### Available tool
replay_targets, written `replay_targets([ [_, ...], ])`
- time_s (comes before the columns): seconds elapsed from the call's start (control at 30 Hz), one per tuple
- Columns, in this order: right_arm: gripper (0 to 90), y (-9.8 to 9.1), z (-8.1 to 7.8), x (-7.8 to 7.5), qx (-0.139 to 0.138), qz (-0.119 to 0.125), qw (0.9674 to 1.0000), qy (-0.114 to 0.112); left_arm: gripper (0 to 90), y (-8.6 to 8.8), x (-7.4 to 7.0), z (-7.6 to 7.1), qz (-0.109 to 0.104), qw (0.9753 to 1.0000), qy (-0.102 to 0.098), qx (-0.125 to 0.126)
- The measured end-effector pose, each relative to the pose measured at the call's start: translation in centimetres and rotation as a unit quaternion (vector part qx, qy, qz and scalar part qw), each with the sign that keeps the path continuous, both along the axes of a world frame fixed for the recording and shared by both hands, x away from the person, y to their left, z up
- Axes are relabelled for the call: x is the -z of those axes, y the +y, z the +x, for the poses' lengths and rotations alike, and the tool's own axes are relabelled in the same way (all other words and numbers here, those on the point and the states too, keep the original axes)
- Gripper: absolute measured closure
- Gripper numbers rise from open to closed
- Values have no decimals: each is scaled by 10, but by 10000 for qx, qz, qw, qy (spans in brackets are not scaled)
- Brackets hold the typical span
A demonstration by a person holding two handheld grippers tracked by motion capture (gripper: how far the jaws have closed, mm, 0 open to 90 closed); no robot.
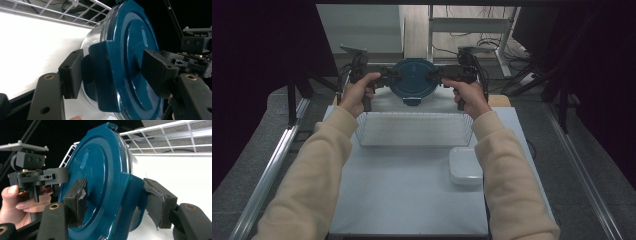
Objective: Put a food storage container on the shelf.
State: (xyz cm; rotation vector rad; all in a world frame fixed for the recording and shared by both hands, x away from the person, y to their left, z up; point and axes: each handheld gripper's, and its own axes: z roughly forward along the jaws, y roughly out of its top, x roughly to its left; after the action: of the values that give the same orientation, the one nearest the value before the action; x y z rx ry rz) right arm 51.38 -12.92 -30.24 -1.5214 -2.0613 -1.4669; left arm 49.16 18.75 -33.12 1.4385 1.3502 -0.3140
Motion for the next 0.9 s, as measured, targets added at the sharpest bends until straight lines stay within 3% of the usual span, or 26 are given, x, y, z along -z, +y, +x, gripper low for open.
replay_targets([
  [0.2,381,-2,9,8,136,217,9994,225,355,0,4,5,-56,10000,64,-49],
  [0.47,373,-4,12,14,246,348,9981,441,357,-3,4,5,9,9999,-30,-139],
  [0.8,346,-2,10,15,342,310,9983,362,350,-4,5,4,21,9999,-123,-120],
  [0.87,232,6,6,11,418,53,9990,145,303,-6,3,0,226,9989,-343,-210],
  [0.9,232,6,6,11,418,53,9990,145,278,-6,3,0,226,9989,-343,-210],
])
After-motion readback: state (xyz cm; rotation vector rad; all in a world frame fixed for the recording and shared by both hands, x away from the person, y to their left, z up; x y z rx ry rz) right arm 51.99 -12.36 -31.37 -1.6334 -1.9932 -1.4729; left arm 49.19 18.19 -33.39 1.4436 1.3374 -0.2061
